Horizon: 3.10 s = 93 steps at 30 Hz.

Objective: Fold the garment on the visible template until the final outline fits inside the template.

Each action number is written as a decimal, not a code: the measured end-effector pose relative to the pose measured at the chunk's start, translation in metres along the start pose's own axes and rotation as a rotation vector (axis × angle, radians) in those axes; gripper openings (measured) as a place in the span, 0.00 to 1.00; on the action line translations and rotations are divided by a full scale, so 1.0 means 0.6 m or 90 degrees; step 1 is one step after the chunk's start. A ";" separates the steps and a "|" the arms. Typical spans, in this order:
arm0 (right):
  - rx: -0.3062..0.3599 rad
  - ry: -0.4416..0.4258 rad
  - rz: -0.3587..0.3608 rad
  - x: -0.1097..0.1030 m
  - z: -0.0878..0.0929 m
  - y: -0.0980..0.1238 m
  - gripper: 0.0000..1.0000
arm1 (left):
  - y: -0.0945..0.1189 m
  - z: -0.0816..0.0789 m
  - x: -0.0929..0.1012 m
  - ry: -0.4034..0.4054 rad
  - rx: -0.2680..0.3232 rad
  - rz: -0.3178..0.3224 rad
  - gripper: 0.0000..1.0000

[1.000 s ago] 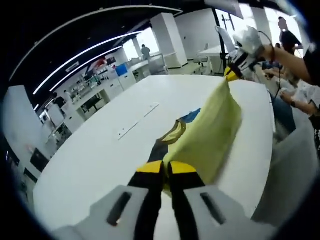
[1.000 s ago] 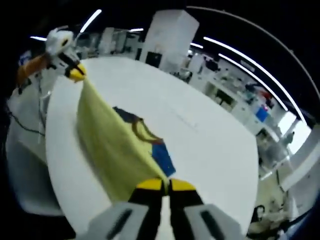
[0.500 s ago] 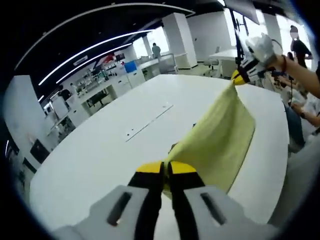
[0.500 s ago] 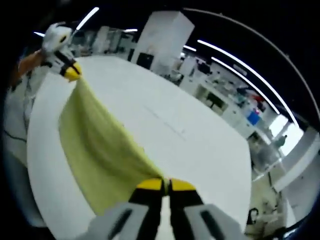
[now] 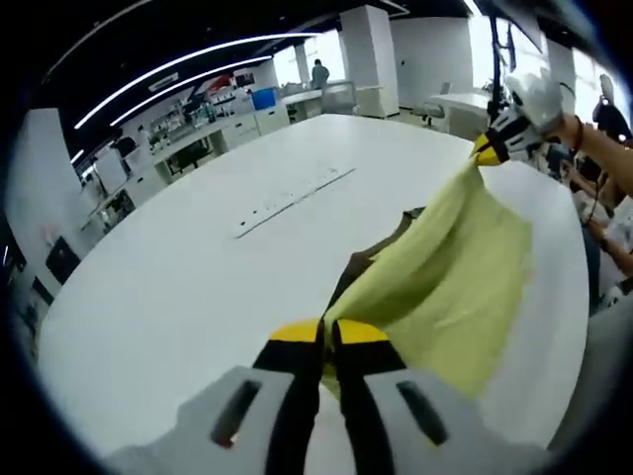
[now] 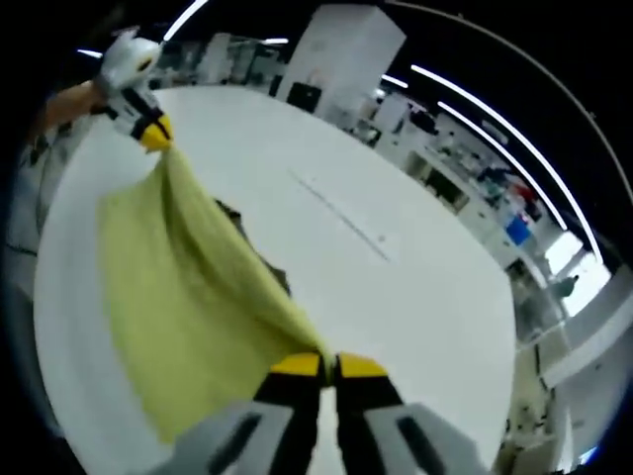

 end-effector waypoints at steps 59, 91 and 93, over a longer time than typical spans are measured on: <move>0.017 -0.026 -0.073 -0.032 0.058 -0.106 0.00 | -0.076 0.097 -0.053 -0.072 -0.027 -0.025 0.02; 0.060 -0.152 -0.016 0.010 0.019 -0.093 0.44 | -0.057 0.084 -0.083 0.213 0.048 -0.059 0.33; 0.055 -0.182 -0.035 0.004 0.025 -0.089 0.51 | -0.042 0.075 -0.071 0.209 0.056 -0.059 0.38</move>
Point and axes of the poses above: the point that each gripper's makers call its tool centre point, and the gripper's own axes: y roughly backward along the fingers, x roughly to its right, z roughly out of its underside, the point moved 3 cm from there along y, roughly backward along the fingers, and after that the axes turned 5 degrees about -y, right-handed, at the moved point
